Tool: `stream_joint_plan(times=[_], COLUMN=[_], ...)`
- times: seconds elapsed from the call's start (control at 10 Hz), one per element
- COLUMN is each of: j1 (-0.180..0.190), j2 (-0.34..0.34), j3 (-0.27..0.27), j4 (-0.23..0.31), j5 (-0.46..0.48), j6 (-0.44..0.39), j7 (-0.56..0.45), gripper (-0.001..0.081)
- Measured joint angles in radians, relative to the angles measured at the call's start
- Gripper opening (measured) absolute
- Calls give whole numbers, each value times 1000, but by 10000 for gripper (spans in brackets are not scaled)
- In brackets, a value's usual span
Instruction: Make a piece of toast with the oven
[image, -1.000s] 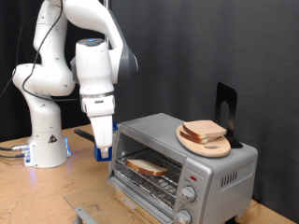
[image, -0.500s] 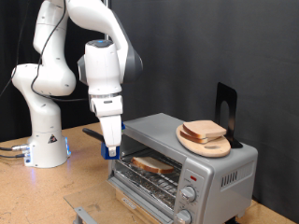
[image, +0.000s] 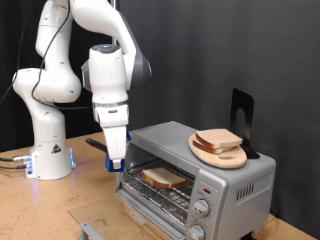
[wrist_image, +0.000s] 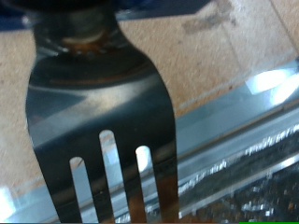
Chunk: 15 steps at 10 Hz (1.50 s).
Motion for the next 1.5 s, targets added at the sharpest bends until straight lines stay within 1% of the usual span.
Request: stream_joint_plan(times=[0.2,0.4,0.6,0.8,1.1,1.3,1.5], j1=[-30,-59,-70,-70,-56,-46,-32], j2=[0,2,3,3,-2,-5,-11], j3=[-23,-42,-66,-88,-121,-122,-112], j4=[-6,-11,-14,-14,-1,-1,-3], j5=[-28,-39,-39,-22,24,49,61], j6=[-31,-40,-47,-60,-118,-119,-116], j7=[-26,-57,-92,-119,-151,-148,-125], gripper=[474,474,474,473,471,471,471])
